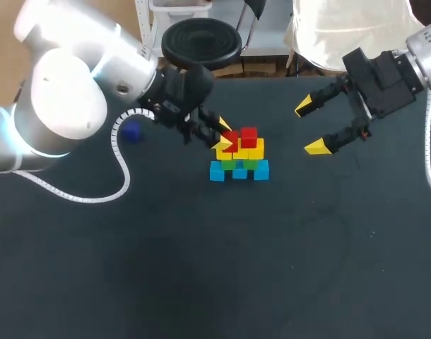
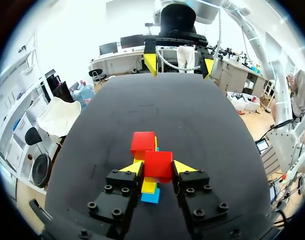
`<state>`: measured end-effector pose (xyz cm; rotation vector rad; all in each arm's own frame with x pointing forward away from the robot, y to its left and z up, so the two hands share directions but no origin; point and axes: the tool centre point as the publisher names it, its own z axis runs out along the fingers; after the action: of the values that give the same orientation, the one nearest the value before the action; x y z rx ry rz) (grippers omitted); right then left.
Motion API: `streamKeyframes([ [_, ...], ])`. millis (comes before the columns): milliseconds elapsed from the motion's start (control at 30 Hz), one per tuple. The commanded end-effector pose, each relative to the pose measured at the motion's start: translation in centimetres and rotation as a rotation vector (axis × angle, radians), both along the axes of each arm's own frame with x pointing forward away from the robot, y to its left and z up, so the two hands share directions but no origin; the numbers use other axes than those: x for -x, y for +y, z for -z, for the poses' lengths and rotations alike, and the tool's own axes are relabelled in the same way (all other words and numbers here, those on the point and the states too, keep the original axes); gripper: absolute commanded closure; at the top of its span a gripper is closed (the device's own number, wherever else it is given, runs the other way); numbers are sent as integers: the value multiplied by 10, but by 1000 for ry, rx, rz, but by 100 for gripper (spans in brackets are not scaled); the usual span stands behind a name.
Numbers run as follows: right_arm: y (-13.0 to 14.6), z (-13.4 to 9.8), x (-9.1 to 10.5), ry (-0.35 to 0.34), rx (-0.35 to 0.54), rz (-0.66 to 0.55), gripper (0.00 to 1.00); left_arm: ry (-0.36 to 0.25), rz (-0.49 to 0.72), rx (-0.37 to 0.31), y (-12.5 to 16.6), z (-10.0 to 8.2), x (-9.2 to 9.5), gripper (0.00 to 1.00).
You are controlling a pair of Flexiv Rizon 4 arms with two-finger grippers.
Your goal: Place the blue cubes, place green cubes on the blue cubes, place the yellow cubes on the green cubes, then place the red cubes on the yellow cubes, and place purple cube on the red cubes.
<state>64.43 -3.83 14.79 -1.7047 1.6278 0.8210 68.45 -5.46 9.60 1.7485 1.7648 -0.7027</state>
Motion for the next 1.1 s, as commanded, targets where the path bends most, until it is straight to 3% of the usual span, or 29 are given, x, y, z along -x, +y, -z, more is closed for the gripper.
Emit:
streamKeyframes([
  [33,0,0,1,-1,0,1,0,3,-2,-7,-2,2,-6,100],
  [667,0,0,1,-1,0,1,0,7,16,10,1,6,-22,100],
  [1100,0,0,1,-1,0,1,0,15,17,12,-3,8,-21,100],
])
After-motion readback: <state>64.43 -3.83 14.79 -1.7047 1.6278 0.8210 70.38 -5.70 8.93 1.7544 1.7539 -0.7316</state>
